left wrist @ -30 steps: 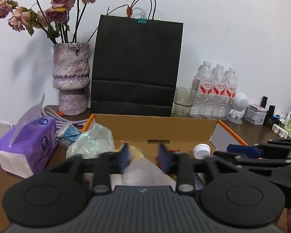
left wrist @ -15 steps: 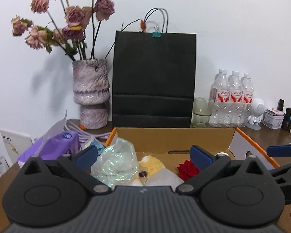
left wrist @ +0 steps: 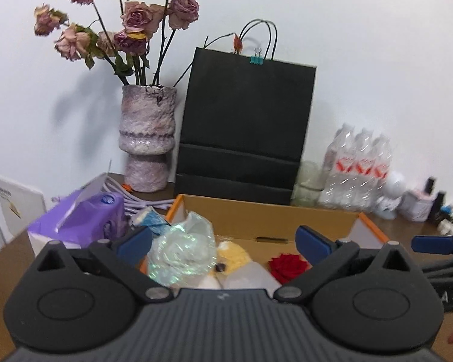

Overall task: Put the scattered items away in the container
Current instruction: 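Grasp the yellow sponge block with the left tool while the right tool grasps the white cap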

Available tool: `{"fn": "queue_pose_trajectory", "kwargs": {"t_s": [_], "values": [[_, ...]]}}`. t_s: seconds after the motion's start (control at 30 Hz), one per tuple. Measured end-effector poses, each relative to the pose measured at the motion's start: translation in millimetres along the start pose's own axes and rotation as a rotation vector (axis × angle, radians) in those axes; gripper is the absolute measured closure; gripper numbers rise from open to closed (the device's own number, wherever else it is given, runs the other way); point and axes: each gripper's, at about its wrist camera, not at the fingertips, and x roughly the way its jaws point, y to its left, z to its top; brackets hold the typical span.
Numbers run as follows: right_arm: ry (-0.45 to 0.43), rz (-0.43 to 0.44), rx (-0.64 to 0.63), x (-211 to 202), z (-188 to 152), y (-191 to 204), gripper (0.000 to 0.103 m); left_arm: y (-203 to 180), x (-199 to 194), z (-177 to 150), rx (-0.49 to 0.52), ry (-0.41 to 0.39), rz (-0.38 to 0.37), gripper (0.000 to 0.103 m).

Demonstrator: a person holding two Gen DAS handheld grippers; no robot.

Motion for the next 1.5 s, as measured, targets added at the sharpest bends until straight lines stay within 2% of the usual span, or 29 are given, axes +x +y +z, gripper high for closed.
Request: {"fn": "queue_pose_trajectory", "kwargs": {"t_s": [0.1,0.23,0.37,0.6,0.73,0.83,0.9,1.07,1.23,1.37,1.5], "values": [[-0.012,0.004,0.002,-16,-2,-8,0.0,4,-16,-4,-0.015,0.011,-0.049,0.0],[-0.005,0.022,0.039,-39,-19,-28,0.0,4,-34,-8,-0.004,0.01,-0.074,0.0],[0.013,-0.047,0.05,-54,-34,-50,0.0,-1,-45,-16,0.019,0.006,-0.08,0.0],[0.061,-0.052,0.091,-70,-70,-87,0.0,-15,-43,-54,0.035,0.12,-0.1,0.0],[0.11,-0.081,0.08,-67,-93,-94,0.0,-29,-43,-74,0.073,0.168,-0.135,0.0],[0.141,-0.111,0.025,-60,-106,-88,0.002,-45,-37,-85,0.122,0.199,-0.151,0.0],[0.156,-0.131,-0.007,-51,-111,-84,0.007,-55,-30,-89,0.143,0.213,-0.139,0.0],[0.16,-0.118,-0.023,-37,-106,-82,0.012,-75,-8,-92,0.142,0.264,-0.138,0.0],[0.199,-0.133,-0.067,-16,-102,-84,0.015,-86,14,-96,0.152,0.299,-0.112,0.002],[0.205,-0.128,-0.03,-9,-106,-91,0.016,-92,29,-102,0.146,0.34,-0.112,0.005],[0.189,-0.122,-0.027,-7,-108,-91,0.016,-99,32,-104,0.157,0.319,-0.059,0.008]]}}
